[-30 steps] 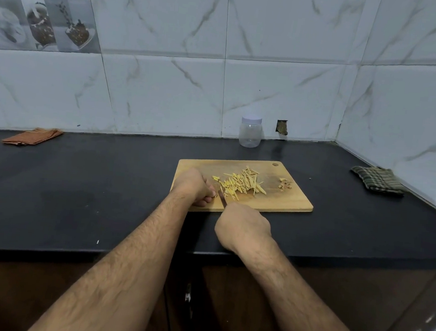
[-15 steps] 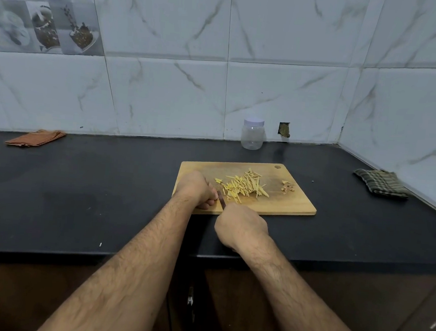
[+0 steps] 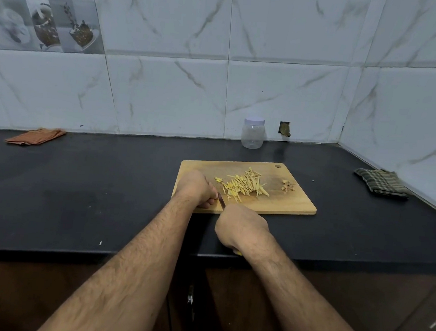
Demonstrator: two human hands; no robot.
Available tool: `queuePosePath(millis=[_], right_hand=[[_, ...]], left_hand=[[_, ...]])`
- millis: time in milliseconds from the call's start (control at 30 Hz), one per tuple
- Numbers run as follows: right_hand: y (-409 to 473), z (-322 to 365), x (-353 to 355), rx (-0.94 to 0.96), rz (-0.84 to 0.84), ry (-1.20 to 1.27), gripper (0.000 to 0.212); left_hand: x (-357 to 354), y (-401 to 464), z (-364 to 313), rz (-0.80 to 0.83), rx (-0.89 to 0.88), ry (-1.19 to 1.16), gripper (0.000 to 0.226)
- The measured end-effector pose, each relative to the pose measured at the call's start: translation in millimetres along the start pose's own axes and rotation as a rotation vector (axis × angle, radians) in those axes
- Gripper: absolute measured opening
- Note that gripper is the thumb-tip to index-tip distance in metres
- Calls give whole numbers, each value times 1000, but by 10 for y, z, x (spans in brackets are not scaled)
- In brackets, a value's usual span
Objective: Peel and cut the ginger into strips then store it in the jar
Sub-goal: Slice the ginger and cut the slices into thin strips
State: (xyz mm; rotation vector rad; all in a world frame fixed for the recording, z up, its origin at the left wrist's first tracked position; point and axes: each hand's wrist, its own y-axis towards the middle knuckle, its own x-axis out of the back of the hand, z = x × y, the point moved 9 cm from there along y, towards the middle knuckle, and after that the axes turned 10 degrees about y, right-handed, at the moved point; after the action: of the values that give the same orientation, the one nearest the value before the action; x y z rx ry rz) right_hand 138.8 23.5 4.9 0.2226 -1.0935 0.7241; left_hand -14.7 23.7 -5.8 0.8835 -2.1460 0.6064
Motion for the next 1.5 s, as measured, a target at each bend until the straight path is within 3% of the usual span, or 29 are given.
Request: queuePosePath(millis=[133,467,667,767,1033,1167,1333,1500], right_hand=[[-83,-97,9,-23,-19,-44,27],[-59,-121,138,-4,-112,6,28],[-65,-69,85,44,-101,-7,29],[-37,-54,50,52,-86,-33,29],[78,-146,268,13,-156,-59,27],[140,-92,198,52,-141,-30,26],[206,-120,146,45,-142,36,27],[217,-141,150,48,-166,62,27]], left_hand=[[8,8,24,-14,-3,-21,10],[-22,37,63,-22,-26,-50,15],[-23,21,156,7,-35,-187,17],[-23,19,188,-21,-48,-209,10],[68,24,283,-156,-7,-308,17],[191,30,178,-296,-103,-85,13],[124,68,-47,-250,-209,182,10],[118,52,-111,-262,-260,225,11]])
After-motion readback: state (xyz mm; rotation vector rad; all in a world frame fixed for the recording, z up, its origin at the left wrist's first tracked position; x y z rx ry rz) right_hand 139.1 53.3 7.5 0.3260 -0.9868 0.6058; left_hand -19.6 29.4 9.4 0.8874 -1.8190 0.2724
